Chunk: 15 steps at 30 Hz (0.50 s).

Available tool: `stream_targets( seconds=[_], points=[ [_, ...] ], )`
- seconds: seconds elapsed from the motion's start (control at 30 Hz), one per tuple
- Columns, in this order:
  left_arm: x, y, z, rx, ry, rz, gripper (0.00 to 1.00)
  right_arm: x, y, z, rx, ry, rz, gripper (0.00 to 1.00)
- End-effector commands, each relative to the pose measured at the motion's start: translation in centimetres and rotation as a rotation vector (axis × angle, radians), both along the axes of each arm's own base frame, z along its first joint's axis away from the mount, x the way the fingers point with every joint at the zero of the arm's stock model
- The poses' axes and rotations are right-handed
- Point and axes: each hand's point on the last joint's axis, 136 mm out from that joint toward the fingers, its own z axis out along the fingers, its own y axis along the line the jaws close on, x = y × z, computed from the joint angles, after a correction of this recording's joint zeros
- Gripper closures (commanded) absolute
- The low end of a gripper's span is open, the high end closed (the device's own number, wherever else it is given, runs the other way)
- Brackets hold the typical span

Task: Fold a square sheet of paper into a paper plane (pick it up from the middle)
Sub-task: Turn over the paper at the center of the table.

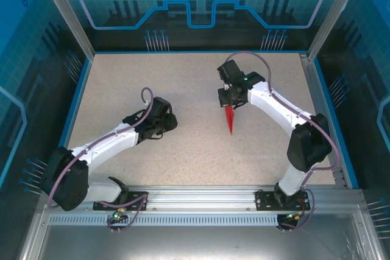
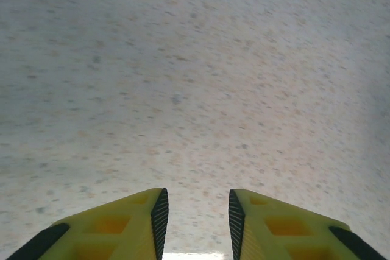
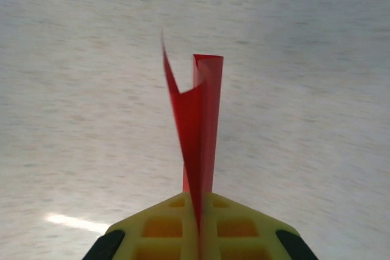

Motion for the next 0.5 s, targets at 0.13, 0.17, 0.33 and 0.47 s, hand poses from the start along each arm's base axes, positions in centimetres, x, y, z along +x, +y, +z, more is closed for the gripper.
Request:
stream_targets(
  seconds=[0.13,0.17,0.33,0.47],
  points=[
    [-1.0,4.6,-0.2,0.09,-0.012,0.194,0.64,-1.7,-1.1,-2.7,-0.516,0.111,0.013,0.92],
    [-1.1,4.8,-0.2,0.094,-0.009,0.203,0.64,-1.6,0.1,-3.9,-0.534,0.131,0.026,0.91],
    [-1.6,5.7,-0.4,0.11,0.008,0.233,0.64,-1.8,6.3,-9.6,-0.573,0.219,0.083,0.91],
    [-2.0,6.3,-0.2,0.114,0.001,0.248,0.63,-2.7,10.9,-12.5,-0.469,0.294,0.098,0.88]
  ],
)
